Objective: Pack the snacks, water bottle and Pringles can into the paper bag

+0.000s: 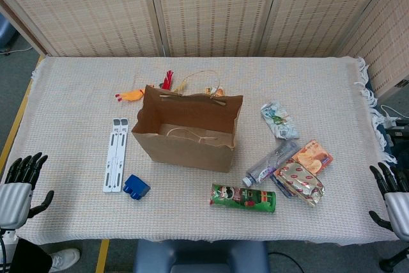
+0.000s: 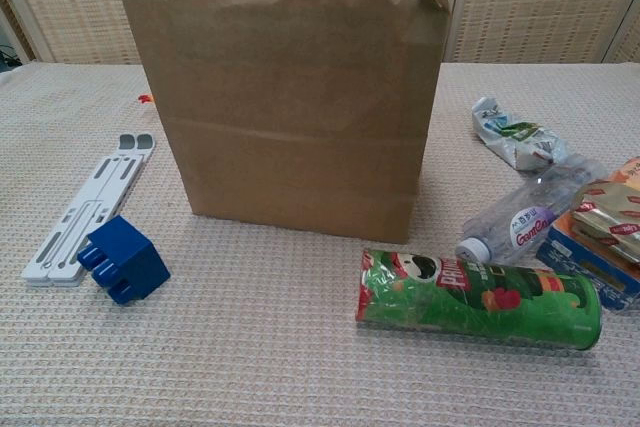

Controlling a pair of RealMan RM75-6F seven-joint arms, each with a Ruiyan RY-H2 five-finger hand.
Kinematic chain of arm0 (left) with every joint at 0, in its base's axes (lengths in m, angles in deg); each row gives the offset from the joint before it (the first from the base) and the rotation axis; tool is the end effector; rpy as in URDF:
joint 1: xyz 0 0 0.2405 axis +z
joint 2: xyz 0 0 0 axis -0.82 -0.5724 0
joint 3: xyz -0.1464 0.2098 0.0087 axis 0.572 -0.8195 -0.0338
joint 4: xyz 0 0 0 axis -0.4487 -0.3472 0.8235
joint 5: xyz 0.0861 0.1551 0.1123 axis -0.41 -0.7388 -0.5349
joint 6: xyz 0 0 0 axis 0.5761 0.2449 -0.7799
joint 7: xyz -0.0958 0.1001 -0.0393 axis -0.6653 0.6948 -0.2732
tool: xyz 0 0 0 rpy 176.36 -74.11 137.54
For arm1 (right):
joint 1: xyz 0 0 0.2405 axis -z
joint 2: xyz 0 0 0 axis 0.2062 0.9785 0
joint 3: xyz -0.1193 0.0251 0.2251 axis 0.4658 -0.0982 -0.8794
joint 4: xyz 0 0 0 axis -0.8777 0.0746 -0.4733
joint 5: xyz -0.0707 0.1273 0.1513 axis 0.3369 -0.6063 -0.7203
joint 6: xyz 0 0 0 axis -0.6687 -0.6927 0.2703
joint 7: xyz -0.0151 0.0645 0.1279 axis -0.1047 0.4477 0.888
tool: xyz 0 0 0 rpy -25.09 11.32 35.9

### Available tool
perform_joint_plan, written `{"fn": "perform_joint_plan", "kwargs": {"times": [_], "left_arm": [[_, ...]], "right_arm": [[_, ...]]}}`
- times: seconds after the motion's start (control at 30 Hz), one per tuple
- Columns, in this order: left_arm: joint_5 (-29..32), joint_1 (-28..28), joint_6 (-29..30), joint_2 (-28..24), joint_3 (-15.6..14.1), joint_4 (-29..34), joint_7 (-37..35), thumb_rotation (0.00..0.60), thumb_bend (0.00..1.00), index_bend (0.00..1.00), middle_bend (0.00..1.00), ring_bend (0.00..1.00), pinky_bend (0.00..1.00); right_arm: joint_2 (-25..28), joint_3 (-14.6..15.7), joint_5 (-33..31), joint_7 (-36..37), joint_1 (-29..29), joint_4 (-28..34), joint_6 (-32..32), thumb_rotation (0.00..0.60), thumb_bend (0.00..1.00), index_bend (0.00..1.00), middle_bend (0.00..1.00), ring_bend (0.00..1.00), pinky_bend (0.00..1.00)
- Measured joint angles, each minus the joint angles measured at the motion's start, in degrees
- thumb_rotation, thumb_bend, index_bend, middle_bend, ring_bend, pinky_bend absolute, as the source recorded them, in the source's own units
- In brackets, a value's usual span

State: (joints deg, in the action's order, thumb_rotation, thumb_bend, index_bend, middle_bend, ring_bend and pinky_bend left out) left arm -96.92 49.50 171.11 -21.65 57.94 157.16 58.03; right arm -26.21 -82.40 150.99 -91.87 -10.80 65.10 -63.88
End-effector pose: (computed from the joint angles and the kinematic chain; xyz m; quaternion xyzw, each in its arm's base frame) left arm -0.3093 0.1838 0.1512 -0.6079 -0.3592 -0.3879 0.5925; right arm -0.3330 -0.1303 0.1911 0.6440 -0.3610 0.2253 0.6358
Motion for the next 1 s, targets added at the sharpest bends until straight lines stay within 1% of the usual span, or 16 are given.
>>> {"fn": "perform_joint_plan", "kwargs": {"times": [0.27,0.37,0.5,0.6,0.67,0.73,0.87,1.0], "left_arm": [[-0.14,0.09,0.18,0.02,-0.07,-0.06,-0.08,0.6,0.37,0.0,0.0,0.0,0.0],[-0.01,0.01,0.0,0.02,-0.01,-0.05,0.04,0.6,0.37,0.0,0.0,0.0,0.0],[0.08,-0.13,-0.23,-0.05,0.06,0.11,0.15,0.6,0.37,0.0,0.0,0.0,0.0],[0.04,-0.14,-0.23,-0.06,0.03,0.12,0.12,0.6,0.37,0.0,0.0,0.0,0.0],[-0.02,-0.11,-0.16,-0.06,0.01,0.06,0.06,0.6,0.37,0.0,0.0,0.0,0.0],[-0.03,-0.1,-0.14,-0.06,0.0,0.05,0.03,0.6,0.37,0.0,0.0,0.0,0.0],[-0.02,-0.08,-0.12,-0.05,0.0,-0.05,-0.13,0.6,0.37,0.0,0.0,0.0,0.0],[-0.1,-0.11,-0.15,-0.06,-0.03,-0.09,-0.22,0.6,0.37,0.0,0.0,0.0,0.0]], "right_arm": [[-0.17,-0.16,-0.04,1.11,0.14,0.09,-0.37,0.6,0.09,0.0,0.0,0.0,0.0],[-0.22,-0.37,-0.72,2.43,0.12,1.1,-0.11,0.6,0.09,0.0,0.0,0.0,0.0],[0.04,-0.69,-2.2,4.78,-0.37,4.49,1.63,0.6,0.09,0.0,0.0,0.0,0.0],[-0.24,-1.07,-3.57,7.83,-1.42,7.92,4.23,0.6,0.09,0.0,0.0,0.0,0.0],[-0.71,-1.3,-5.22,8.63,-2.45,9.9,6.89,0.6,0.09,0.0,0.0,0.0,0.0],[-1.27,-1.56,-6.97,7.58,-3.42,11.34,8.82,0.6,0.09,0.0,0.0,0.0,0.0],[-2.75,-2.14,-9.41,3.75,-4.88,12.86,10.27,0.6,0.09,0.0,0.0,0.0,0.0],[-6.48,-3.63,-12.93,-3.75,-7.29,14.04,11.2,0.6,0.09,0.0,0.0,0.0,0.0]]}}
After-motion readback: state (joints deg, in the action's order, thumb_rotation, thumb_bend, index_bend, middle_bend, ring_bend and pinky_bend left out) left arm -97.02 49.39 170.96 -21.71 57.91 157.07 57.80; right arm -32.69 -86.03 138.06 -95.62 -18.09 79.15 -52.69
